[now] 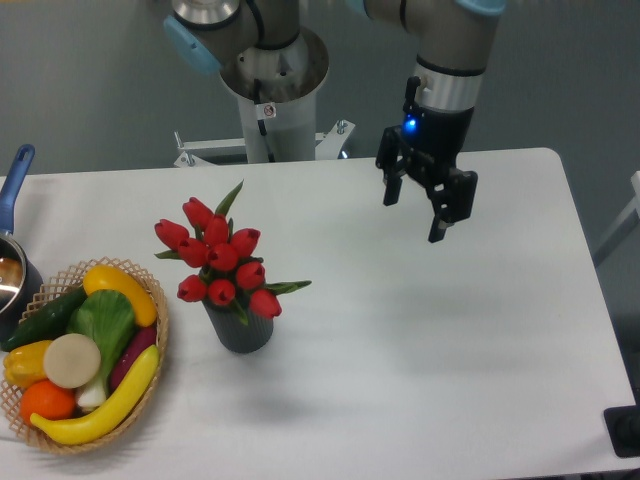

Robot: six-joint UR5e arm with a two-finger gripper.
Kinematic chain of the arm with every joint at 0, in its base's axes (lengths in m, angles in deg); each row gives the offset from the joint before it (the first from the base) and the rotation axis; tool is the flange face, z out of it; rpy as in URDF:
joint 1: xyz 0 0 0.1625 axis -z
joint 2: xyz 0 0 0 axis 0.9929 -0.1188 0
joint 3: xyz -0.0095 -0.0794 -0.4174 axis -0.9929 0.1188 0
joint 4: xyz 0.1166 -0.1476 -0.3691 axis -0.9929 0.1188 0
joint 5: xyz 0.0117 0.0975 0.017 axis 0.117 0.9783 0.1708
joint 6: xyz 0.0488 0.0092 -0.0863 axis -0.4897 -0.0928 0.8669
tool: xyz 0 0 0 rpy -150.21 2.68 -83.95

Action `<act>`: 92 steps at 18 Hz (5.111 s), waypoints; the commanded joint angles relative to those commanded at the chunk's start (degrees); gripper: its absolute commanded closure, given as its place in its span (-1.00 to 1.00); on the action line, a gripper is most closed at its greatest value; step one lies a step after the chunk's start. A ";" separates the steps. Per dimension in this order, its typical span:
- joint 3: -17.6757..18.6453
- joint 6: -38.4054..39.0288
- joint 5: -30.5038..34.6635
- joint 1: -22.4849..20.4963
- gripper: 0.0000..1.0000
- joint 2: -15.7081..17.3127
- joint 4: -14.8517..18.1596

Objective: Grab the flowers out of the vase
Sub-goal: 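Move the open gripper down toward the red tulip stems above the vase, then close the gripper around the tulip stems just below the blooms, then lift the gripped tulips up and out of the grey vase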

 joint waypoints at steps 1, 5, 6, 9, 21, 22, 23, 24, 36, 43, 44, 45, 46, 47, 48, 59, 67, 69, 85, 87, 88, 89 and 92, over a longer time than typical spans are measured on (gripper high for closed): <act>0.97 1.49 -1.23 0.09 -1.00 0.26 0.09; 2.91 7.64 -5.36 1.40 -1.00 0.18 0.35; 3.87 8.70 -6.94 1.49 -1.00 0.18 0.18; 5.28 11.86 -14.83 1.67 -1.00 -0.61 0.18; 6.87 17.68 -20.76 8.17 -1.00 -3.33 -2.71; 6.87 17.85 -20.84 9.22 -1.00 -3.69 -3.16; 6.95 17.68 -20.84 9.58 -1.00 -3.69 -3.34; 7.13 17.50 -20.76 9.75 -1.00 -3.69 -3.34; 7.39 17.50 -23.21 11.25 -1.00 -5.27 -5.44; 7.39 17.50 -24.80 12.22 -0.98 -6.41 -6.76; 7.39 17.50 -24.80 12.22 -0.88 -6.50 -6.85; 7.39 17.50 -24.89 12.22 -0.70 -6.50 -7.29; 7.39 17.50 -24.97 12.22 -0.62 -6.59 -7.47; 7.48 17.50 -25.06 12.22 -0.46 -6.50 -7.47; 7.48 17.59 -25.24 12.22 -0.38 -6.50 -7.47; 6.69 18.03 -29.37 11.34 -0.07 -6.24 -7.38; 5.81 21.36 -33.84 10.02 -0.07 -4.40 -7.12; 5.11 21.81 -35.69 9.93 -0.07 -4.13 -7.03; 0.54 34.03 -48.78 5.19 0.01 -1.93 -6.86; 0.54 34.46 -51.16 4.75 0.01 -1.93 -6.85; 0.54 35.33 -51.25 4.66 0.01 -1.85 -6.94; 0.54 35.69 -51.34 4.57 0.01 -1.84 -7.03; 0.54 35.87 -51.52 4.48 0.01 -1.84 -7.12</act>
